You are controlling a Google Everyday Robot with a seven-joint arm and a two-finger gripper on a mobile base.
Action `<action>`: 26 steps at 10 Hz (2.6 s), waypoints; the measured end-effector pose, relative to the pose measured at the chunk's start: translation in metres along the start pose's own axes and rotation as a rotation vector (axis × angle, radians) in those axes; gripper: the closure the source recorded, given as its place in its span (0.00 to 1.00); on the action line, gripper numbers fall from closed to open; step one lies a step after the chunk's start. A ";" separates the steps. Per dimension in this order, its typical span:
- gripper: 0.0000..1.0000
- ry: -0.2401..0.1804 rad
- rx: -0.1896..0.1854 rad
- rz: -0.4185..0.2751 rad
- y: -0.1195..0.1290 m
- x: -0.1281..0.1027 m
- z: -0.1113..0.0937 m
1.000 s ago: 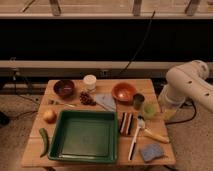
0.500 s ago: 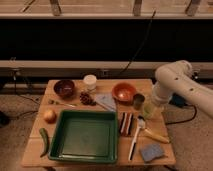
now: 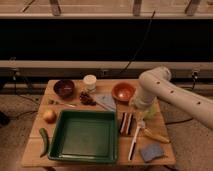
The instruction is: Place eraser in tray
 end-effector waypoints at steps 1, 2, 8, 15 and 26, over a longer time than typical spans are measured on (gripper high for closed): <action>0.35 -0.011 -0.004 -0.019 0.000 -0.003 0.007; 0.35 -0.022 -0.009 -0.042 -0.001 -0.006 0.020; 0.35 -0.038 -0.049 -0.111 -0.003 -0.009 0.058; 0.35 -0.046 -0.025 -0.318 -0.003 -0.013 0.065; 0.35 0.061 -0.081 -0.497 -0.013 -0.008 0.093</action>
